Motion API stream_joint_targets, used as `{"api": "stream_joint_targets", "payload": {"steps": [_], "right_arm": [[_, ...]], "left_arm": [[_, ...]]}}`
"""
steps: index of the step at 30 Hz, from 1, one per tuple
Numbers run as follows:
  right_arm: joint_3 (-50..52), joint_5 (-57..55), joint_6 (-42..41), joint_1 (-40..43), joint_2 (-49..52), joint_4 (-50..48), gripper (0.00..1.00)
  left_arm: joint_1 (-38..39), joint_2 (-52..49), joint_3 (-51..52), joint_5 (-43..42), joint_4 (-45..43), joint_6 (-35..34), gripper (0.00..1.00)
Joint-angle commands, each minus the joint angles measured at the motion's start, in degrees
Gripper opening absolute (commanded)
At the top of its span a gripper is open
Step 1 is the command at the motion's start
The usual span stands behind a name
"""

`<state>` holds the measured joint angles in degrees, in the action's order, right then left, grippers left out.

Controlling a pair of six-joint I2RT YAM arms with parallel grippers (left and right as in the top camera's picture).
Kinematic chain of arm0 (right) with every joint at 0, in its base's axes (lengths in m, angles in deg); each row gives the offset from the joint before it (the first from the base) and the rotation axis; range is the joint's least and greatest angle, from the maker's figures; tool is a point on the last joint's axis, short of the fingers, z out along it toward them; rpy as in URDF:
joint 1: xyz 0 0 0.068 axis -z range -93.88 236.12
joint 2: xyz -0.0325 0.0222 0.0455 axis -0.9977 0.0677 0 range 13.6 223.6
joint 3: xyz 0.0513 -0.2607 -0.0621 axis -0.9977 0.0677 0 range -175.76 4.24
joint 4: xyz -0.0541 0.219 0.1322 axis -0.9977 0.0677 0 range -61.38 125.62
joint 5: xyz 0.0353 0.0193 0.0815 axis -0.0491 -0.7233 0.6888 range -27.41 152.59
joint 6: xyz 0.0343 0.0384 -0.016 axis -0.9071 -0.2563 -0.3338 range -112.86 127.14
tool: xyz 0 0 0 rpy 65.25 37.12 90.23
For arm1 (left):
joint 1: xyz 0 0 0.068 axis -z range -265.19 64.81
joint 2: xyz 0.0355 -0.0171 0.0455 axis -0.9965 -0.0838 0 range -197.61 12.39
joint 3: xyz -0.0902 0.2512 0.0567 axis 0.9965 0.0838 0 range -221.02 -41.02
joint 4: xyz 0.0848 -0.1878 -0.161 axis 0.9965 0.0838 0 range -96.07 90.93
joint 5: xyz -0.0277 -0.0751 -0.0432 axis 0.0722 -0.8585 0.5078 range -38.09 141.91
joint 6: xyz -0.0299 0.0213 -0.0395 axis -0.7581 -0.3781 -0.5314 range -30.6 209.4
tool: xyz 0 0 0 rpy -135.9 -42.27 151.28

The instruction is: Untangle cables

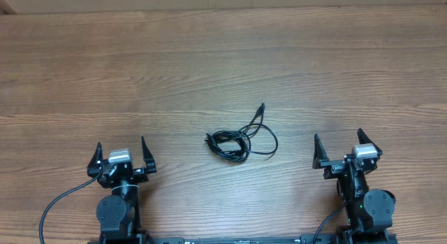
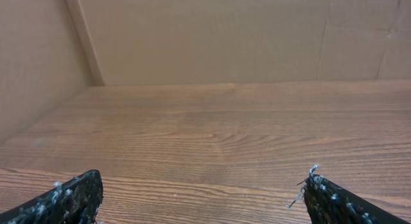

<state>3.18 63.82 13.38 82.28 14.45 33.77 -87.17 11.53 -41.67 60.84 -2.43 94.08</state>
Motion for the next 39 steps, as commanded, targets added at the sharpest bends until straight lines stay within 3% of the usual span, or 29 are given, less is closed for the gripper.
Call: {"api": "stream_joint_targets", "payload": {"steps": [1, 22, 24, 29, 33, 39], "right_arm": [[0.6, -0.1, 0.3, -0.3, -0.7, -0.3, 1.00], [0.6, -0.1, 0.3, -0.3, -0.7, -0.3, 1.00], [0.6, -0.1, 0.3, -0.3, -0.7, -0.3, 1.00], [0.6, -0.1, 0.3, -0.3, -0.7, -0.3, 1.00], [0.6, -0.1, 0.3, -0.3, -0.7, -0.3, 1.00], [0.6, -0.1, 0.3, -0.3, -0.7, -0.3, 1.00]], "left_arm": [[0.1, 0.6, 0.4, -0.4, -0.1, 0.7, 1.00], [0.1, 0.6, 0.4, -0.7, -0.3, 0.3, 0.99], [0.1, 0.6, 0.3, -4.9, -0.1, -1.6, 0.99], [0.1, 0.6, -0.5, -28.1, -5.7, -3.3, 0.99], [0.1, 0.6, -3.0, -30.2, -6.9, -8.3, 1.00], [0.1, 0.4, -11.0, -30.2, -0.2, -8.6, 1.00]]}}
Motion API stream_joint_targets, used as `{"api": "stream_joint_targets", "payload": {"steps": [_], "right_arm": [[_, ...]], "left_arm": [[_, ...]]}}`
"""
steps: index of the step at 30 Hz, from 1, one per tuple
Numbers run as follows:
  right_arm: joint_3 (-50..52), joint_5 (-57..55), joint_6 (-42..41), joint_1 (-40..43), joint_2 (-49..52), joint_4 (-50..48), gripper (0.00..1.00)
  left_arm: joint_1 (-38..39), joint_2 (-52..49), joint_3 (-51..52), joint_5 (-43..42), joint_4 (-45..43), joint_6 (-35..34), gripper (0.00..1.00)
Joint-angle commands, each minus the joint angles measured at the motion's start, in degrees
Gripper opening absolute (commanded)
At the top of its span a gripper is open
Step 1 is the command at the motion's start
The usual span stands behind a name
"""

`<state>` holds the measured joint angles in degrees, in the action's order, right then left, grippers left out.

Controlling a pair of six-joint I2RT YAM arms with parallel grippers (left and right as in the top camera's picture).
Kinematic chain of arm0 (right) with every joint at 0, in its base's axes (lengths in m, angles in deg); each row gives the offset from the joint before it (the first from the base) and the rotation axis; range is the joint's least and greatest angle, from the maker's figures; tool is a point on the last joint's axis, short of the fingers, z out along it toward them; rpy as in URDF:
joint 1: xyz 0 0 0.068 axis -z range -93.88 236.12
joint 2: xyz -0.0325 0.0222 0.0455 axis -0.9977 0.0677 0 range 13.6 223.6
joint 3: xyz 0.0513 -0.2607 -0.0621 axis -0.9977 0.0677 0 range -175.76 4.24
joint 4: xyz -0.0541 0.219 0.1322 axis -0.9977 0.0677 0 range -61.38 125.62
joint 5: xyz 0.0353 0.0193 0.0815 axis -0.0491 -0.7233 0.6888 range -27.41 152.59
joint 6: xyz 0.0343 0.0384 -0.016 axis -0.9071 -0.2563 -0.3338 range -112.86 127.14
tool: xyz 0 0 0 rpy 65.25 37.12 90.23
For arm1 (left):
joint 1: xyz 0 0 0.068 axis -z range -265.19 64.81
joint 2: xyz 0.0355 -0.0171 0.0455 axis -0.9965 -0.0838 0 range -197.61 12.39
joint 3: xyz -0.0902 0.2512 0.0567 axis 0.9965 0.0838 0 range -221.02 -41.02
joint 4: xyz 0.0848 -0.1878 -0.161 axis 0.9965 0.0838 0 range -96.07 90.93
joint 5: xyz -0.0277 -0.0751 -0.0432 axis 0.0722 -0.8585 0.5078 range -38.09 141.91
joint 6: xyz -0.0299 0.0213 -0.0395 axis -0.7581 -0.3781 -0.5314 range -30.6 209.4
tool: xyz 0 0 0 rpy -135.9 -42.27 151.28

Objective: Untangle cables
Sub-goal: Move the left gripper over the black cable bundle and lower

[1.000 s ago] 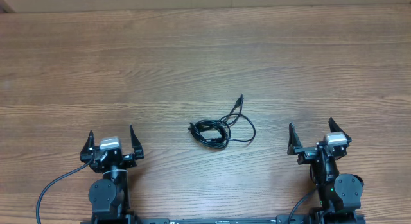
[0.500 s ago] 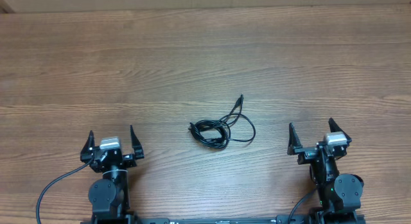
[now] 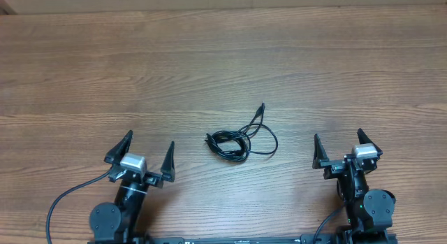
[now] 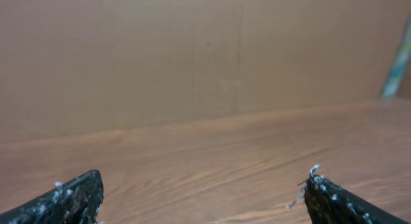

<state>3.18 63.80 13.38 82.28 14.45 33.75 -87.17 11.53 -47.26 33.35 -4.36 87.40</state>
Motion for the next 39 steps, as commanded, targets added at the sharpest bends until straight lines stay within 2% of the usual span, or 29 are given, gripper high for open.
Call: {"api": "stream_joint_targets", "payload": {"steps": [1, 12, 16, 23, 26, 29, 31, 34, 39], "right_arm": [[0.6, -0.1, 0.3, -0.3, -0.7, -0.3, 1.00], [0.6, -0.1, 0.3, -0.3, -0.7, -0.3, 1.00], [0.6, -0.1, 0.3, -0.3, -0.7, -0.3, 1.00], [0.6, -0.1, 0.3, -0.3, -0.7, -0.3, 1.00], [0.6, -0.1, 0.3, -0.3, -0.7, -0.3, 1.00], [0.6, -0.1, 0.3, -0.3, -0.7, -0.3, 1.00], [0.6, -0.1, 0.3, -0.3, -0.7, -0.3, 1.00], [0.6, -0.1, 0.3, -0.3, -0.7, -0.3, 1.00], [0.6, -0.1, 0.3, -0.3, -0.7, -0.3, 1.00]], "left_arm": [[0.1, 0.2, -6.8, -2.6, 3.0, -1.9, 1.00], [0.1, -9.3, -20.6, -5.5, 14.7, -3.2, 0.99], [0.1, -16.4, -28.7, -5.7, 21.7, -3.2, 0.99], [0.1, -28.7, -43.6, -11.6, 35.8, -3.2, 1.00], [0.1, -32.5, -47.6, -17.8, 39.4, -3.2, 1.00], [0.1, -34.6, -47.8, -30.5, 40.9, -3.4, 1.00], [0.1, -35.8, -47.8, -33.0, 43.2, -3.4, 1.00], [0.1, -37.3, -47.8, -33.6, 43.5, -6.5, 1.00], [0.1, -38.6, -47.7, -33.7, 43.5, -18.3, 1.00]]}}
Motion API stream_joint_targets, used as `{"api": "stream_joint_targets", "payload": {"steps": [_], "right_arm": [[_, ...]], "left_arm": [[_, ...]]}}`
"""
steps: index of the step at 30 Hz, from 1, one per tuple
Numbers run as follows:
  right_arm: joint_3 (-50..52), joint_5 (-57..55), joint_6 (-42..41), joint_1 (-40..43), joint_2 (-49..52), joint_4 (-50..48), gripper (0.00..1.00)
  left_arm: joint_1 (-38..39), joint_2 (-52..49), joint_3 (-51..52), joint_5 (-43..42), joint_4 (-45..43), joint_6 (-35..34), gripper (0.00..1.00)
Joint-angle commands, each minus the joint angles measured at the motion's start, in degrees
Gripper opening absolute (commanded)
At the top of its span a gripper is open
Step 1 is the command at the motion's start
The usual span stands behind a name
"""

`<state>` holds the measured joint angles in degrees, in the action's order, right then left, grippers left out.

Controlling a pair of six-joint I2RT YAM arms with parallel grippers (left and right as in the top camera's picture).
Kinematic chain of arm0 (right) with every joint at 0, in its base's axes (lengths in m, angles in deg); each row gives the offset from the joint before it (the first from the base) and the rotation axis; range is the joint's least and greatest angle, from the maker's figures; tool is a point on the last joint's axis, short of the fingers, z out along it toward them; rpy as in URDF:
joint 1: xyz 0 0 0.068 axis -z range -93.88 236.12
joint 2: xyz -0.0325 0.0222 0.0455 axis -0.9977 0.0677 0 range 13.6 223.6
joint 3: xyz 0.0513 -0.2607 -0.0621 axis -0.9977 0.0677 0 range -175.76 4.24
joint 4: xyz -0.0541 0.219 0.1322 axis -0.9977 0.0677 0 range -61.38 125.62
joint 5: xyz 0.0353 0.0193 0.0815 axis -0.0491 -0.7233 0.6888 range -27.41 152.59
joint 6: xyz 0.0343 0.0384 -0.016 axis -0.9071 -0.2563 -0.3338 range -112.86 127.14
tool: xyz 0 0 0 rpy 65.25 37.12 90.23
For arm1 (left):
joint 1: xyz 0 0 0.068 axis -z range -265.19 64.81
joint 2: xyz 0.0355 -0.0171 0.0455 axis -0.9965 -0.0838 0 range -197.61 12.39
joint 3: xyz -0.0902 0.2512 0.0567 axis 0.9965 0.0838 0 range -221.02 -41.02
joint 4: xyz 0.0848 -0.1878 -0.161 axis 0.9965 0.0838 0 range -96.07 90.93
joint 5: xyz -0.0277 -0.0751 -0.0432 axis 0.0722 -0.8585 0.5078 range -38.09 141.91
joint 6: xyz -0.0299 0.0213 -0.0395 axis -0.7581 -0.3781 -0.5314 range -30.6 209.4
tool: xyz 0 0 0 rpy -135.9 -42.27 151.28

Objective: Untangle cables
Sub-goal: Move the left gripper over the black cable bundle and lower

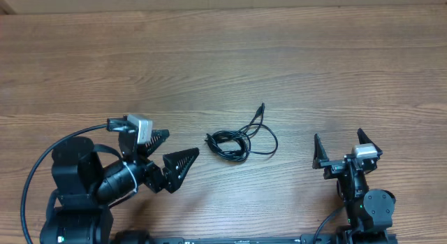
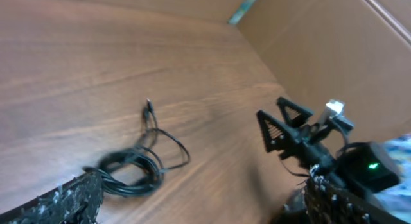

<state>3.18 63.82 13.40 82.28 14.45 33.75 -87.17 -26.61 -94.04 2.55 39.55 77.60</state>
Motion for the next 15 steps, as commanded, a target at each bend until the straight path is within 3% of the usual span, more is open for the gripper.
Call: {"api": "stream_joint_targets", "payload": {"steps": [1, 6, 11, 15], "right_arm": [[0.6, -0.1, 0.2, -0.3, -0.7, -0.3, 1.00], [0.6, -0.1, 0.2, -0.3, -0.7, -0.3, 1.00], [0.6, -0.1, 0.2, -0.3, -0.7, -0.3, 1.00], [0.6, -0.1, 0.2, -0.3, -0.7, -0.3, 1.00]], "left_arm": [[0.1, -0.8, -1.0, -2.3, -1.4, -9.5, 0.99], [0.2, -2.3, -1.0, 7.9, -2.8, -23.6, 1.00], [3.1, -4.2, -1.0, 13.1, -1.9, -27.2, 0.88], [8.5, -6.4, -1.5, 21.7, 1.5, -28.1, 0.84]]}}
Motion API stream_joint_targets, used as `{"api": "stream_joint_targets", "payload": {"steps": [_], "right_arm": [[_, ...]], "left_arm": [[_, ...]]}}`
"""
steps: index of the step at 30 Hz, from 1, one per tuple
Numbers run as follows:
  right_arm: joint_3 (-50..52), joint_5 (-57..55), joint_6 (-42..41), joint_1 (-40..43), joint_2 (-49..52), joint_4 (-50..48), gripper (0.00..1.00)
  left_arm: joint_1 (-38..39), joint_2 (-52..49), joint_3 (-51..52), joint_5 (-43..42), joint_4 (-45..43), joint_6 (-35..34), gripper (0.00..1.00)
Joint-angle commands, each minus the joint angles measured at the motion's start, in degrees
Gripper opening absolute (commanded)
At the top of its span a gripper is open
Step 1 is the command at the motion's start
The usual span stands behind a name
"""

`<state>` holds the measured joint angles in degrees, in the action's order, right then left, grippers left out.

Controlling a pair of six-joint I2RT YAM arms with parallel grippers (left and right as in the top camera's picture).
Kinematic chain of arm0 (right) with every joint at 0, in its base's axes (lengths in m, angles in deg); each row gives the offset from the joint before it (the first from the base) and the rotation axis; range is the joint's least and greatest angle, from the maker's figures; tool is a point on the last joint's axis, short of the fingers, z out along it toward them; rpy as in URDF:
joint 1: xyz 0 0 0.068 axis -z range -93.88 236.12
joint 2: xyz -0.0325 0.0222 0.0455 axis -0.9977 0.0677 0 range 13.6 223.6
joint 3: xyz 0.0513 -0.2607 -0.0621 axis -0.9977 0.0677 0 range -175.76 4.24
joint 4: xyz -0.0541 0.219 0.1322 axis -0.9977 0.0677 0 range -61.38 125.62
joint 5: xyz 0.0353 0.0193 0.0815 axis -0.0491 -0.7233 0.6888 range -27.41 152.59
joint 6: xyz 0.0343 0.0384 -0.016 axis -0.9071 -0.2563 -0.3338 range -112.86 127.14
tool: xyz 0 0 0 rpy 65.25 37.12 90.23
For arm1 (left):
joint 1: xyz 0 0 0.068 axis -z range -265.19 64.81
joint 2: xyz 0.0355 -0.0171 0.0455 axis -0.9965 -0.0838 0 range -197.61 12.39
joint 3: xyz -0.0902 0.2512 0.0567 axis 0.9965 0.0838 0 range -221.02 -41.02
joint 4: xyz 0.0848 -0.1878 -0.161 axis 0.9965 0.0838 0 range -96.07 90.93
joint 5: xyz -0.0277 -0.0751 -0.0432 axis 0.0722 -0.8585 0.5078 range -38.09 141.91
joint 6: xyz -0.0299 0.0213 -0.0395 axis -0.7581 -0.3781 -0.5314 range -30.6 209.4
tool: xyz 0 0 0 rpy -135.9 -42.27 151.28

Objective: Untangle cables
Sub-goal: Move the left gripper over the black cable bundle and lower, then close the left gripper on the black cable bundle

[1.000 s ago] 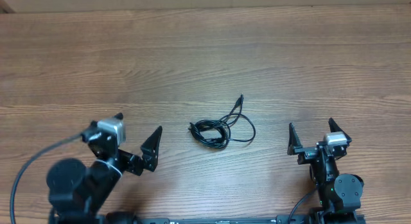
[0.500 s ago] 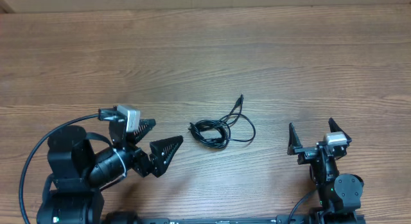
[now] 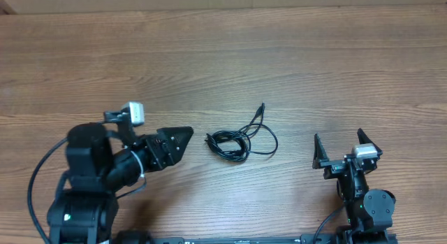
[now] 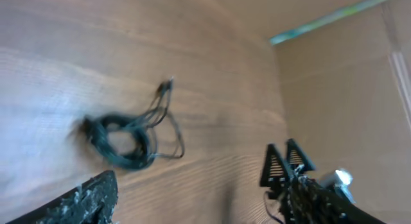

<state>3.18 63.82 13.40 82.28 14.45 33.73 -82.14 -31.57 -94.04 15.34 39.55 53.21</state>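
A thin black cable (image 3: 234, 143) lies in a tangled coil at the table's middle, with one plug end (image 3: 261, 108) trailing up and to the right. My left gripper (image 3: 181, 136) is rolled on its side and points right, a short gap left of the coil, open and empty. In the left wrist view the coil (image 4: 125, 138) lies ahead between the wide-apart fingers (image 4: 90, 199). My right gripper (image 3: 341, 147) stands open and empty near the front edge, right of the cable, and also shows as the right gripper (image 4: 286, 167) in the left wrist view.
The wooden table (image 3: 223, 55) stretches behind the cable. A cardboard wall (image 4: 347, 76) encloses the table's sides. The left arm's own black lead (image 3: 38, 181) loops at the front left.
My left gripper has moved away from the front edge and slightly toward the coil, now level with its left end. The cable and the right arm have not moved.
Both grippers stood open at the front edge, with the cable tangled between them. Then the left arm had turned a little to the right. Later it was stretched out toward the coil, and now its open fingers sit just left of it. The cable lies untouched.
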Motion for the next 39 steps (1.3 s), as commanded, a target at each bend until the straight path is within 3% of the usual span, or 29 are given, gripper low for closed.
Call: {"api": "stream_joint_targets", "payload": {"steps": [1, 10, 16, 22, 32, 39], "right_arm": [[0.6, -0.1, 0.2, -0.3, -0.7, -0.3, 1.00], [0.6, -0.1, 0.2, -0.3, -0.7, -0.3, 1.00], [0.6, -0.1, 0.2, -0.3, -0.7, -0.3, 1.00], [0.6, -0.1, 0.2, -0.3, -0.7, -0.3, 1.00], [0.6, -0.1, 0.2, -0.3, -0.7, -0.3, 1.00], [0.6, -0.1, 0.2, -0.3, -0.7, -0.3, 1.00]], "left_arm": [[4.9, -2.1, -1.7, 11.1, 2.2, -3.8, 0.84], [19.8, -13.5, -7.5, 32.9, 11.7, -8.6, 0.77], [24.7, -23.1, -8.7, 33.6, 11.5, -15.3, 0.61], [29.0, -33.4, -8.7, 33.1, 7.3, -15.7, 0.62], [28.2, -46.2, -8.7, 35.7, -3.0, -15.7, 0.66], [27.4, -51.0, -8.7, 35.7, -5.2, -15.7, 0.62]]}}
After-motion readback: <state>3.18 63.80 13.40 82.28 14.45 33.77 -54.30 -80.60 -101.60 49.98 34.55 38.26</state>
